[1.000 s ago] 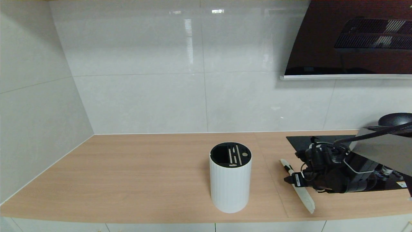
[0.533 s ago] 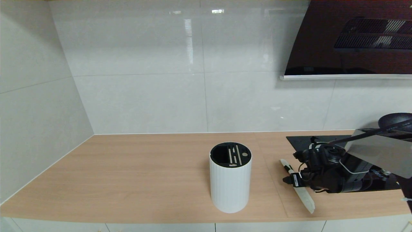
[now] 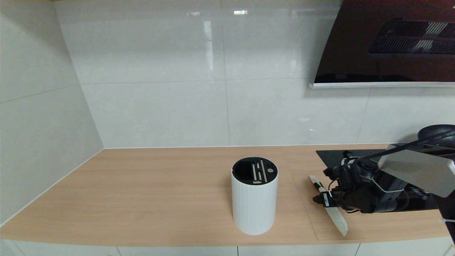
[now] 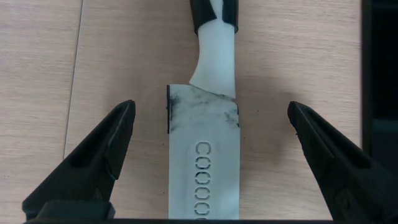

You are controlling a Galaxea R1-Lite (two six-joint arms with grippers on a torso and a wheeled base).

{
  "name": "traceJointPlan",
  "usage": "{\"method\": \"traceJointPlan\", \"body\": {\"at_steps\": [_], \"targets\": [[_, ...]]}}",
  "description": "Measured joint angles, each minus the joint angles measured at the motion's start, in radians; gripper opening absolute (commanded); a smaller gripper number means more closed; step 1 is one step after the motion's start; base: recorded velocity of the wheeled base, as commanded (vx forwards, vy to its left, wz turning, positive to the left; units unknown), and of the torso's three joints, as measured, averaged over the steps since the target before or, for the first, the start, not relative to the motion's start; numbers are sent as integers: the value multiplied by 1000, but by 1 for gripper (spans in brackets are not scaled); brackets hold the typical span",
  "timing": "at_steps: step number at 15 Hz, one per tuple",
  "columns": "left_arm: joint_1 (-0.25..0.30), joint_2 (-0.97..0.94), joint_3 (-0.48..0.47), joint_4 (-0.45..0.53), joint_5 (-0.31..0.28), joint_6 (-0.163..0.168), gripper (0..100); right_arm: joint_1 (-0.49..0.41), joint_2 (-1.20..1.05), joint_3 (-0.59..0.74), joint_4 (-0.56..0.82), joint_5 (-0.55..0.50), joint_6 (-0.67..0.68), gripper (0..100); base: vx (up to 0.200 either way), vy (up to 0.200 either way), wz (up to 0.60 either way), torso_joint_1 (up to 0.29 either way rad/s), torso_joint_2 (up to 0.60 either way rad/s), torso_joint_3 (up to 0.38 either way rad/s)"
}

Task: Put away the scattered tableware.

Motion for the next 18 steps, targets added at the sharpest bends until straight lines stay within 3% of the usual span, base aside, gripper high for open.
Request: {"method": "traceJointPlan", "body": {"at_steps": [2,3,18], "targets": [[0,0,0,0,0,0,100,0,3,-1,0,-1,0,100,0,0,0,0,0,0],[0,0,0,0,0,0,100,0,4,-3,1,-4,0,0,0,0,0,0,0,0],[0,0,0,0,0,3,100,6,-56,23,-9,-41,19,0,0,0,0,0,0,0]]}}
